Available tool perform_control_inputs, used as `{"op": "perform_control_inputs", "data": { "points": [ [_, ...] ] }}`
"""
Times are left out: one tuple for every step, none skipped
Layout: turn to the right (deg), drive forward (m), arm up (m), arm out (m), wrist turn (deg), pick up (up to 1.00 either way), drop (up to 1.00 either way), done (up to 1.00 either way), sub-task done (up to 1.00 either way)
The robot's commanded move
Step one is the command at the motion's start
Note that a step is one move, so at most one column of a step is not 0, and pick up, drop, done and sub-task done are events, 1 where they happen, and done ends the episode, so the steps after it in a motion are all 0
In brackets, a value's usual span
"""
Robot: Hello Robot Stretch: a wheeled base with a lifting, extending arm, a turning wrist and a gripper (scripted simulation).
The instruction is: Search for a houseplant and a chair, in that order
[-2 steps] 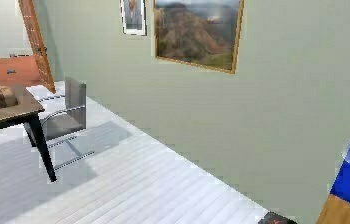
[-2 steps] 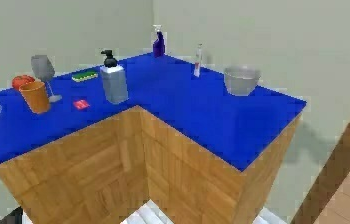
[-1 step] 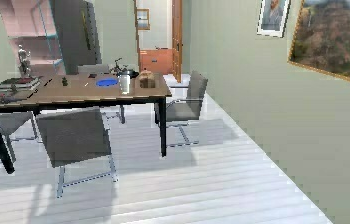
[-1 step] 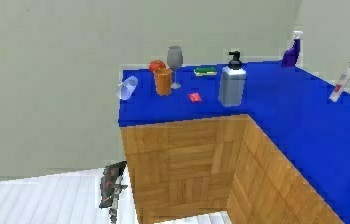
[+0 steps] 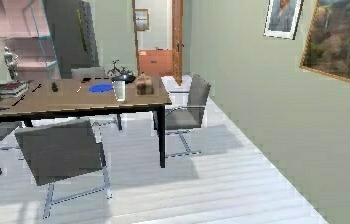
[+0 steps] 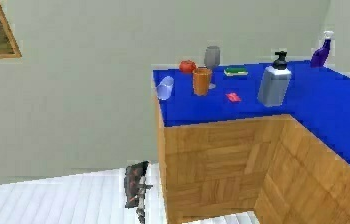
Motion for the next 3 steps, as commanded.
{"op": "perform_control_inputs", "data": {
  "points": [
    [24.0,0.0,0.0,0.0,0.0,0.0,0.0,0.0,0.0],
    [0.0,1.0,0.0,0.0,0.0,0.0,0.0,0.0,0.0],
    [0.0,0.85,0.0,0.0,0.0,0.0,0.0,0.0,0.0]
  ]
}}
